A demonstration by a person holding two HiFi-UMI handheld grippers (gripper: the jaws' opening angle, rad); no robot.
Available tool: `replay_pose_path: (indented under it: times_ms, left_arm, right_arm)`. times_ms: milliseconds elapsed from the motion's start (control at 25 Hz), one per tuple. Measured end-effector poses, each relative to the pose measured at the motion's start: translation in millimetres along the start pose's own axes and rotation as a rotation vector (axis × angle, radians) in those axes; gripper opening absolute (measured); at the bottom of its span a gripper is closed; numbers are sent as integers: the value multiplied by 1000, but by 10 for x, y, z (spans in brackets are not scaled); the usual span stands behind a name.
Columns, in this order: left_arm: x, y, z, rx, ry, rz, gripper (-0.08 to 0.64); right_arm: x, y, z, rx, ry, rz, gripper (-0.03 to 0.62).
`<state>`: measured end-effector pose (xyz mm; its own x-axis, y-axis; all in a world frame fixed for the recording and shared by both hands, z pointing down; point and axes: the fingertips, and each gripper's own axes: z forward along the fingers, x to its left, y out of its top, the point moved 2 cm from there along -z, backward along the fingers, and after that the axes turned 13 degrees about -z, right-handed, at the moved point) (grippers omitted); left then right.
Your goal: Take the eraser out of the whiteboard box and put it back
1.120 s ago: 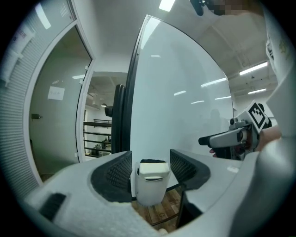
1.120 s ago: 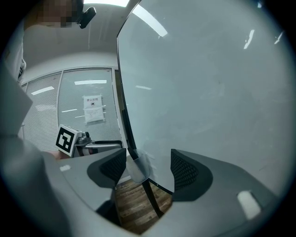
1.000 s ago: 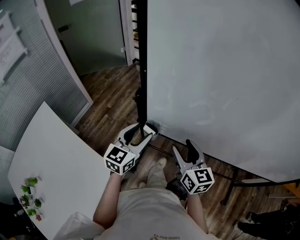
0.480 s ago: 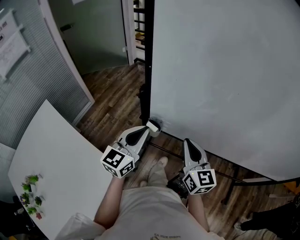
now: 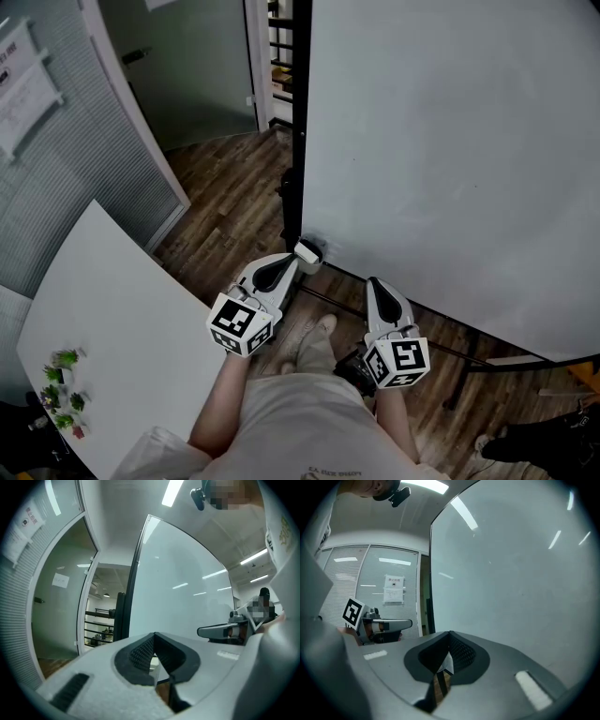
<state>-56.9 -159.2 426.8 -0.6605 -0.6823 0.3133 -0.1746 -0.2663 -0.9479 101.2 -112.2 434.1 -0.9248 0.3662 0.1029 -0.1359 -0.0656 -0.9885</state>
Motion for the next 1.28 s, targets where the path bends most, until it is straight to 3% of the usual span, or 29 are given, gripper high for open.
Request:
replay_pose_path:
  times_ms: [1280]
  left_arm:
    - [79, 1, 25, 0, 19, -11, 5]
  right_arm:
    - [-39, -18, 0, 15, 6, -21, 12]
